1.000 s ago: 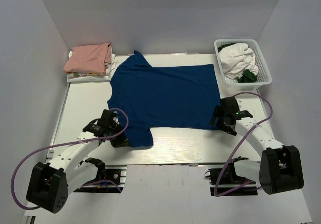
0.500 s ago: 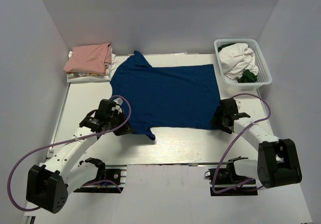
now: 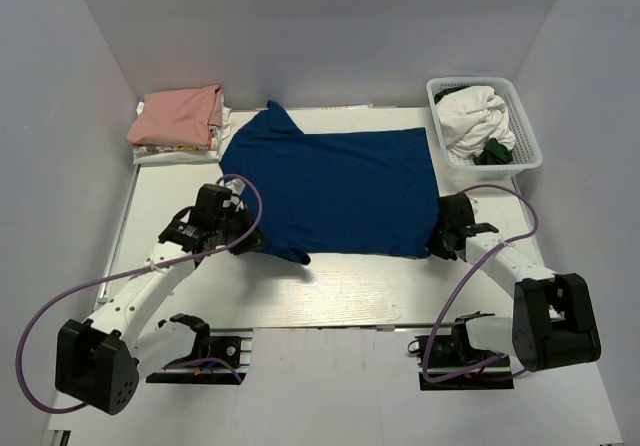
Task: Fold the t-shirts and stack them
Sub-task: Grap the side of the flattened tshirt closest away from the robot with both arms, then fold the flattened tshirt in 1/3 of the way
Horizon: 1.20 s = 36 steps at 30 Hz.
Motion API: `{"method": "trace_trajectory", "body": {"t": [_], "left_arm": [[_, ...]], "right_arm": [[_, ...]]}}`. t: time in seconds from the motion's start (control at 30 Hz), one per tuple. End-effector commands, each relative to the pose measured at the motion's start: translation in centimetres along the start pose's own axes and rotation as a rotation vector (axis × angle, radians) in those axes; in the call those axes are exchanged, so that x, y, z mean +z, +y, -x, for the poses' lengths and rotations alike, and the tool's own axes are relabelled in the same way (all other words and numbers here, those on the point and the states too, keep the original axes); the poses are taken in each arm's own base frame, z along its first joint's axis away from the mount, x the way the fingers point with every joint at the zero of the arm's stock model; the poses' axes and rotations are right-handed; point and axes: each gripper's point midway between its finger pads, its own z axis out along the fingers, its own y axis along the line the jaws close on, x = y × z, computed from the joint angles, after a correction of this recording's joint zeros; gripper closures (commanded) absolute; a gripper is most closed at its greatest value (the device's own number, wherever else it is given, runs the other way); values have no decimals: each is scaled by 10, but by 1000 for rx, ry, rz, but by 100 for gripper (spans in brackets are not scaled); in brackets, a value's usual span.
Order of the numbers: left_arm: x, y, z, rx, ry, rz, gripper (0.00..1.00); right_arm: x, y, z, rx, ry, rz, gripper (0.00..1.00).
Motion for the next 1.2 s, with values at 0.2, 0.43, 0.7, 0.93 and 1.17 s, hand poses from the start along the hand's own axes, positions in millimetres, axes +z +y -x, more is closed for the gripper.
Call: {"method": "trace_trajectory", "body": {"t": [0.2, 0.43, 0.7, 0.93, 1.17], "left_arm": [[8, -25, 105, 27, -258, 71, 100], [29, -18, 168, 64, -348, 207, 100], [47, -18, 251, 148, -505, 259, 100], [93, 18, 299, 197, -500, 334, 62], [128, 39, 331, 155, -393, 380, 0]], "right_arm": [[-19, 50, 61, 7, -87, 132, 100], [-13, 65, 92, -9, -89, 103, 100], [0, 84, 139, 3, -126, 63, 100], [28, 98, 180, 8, -124, -1, 89], [18, 132, 199, -57, -141, 89, 10]]}}
